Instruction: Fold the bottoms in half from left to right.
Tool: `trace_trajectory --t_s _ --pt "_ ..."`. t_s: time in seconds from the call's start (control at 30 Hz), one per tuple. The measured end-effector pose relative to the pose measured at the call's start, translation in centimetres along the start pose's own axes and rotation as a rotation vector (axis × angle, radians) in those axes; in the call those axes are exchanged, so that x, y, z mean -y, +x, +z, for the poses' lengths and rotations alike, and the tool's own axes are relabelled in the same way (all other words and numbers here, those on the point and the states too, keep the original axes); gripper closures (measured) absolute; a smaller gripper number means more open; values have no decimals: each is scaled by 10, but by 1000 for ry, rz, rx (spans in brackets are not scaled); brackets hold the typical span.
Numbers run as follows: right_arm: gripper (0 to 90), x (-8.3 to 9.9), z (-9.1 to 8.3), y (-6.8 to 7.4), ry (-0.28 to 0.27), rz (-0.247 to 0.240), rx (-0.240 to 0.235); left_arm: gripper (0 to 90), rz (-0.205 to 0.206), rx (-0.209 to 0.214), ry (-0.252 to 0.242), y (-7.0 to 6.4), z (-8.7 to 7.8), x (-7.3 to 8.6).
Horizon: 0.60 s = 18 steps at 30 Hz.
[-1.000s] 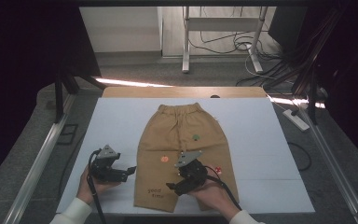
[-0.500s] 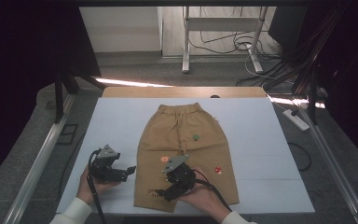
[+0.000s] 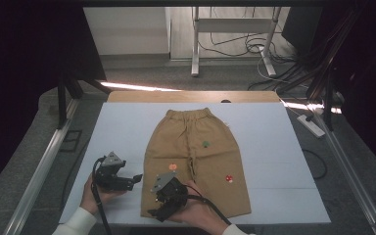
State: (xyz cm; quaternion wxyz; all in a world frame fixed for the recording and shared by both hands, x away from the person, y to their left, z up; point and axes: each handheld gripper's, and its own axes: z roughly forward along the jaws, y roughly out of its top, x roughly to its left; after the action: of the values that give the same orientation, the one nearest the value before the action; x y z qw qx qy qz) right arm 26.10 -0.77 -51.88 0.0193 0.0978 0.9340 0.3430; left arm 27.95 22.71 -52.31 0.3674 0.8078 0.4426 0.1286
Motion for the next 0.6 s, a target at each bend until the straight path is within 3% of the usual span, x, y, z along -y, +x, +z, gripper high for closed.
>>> trace_trajectory --t_s 0.33,0.6 --pt "176 -7 19 13 44 -50 -17 116 -7 -5 5 2 1 1" --pt "209 -9 28 20 43 -66 -33 116 -3 -8 13 3 2 1"
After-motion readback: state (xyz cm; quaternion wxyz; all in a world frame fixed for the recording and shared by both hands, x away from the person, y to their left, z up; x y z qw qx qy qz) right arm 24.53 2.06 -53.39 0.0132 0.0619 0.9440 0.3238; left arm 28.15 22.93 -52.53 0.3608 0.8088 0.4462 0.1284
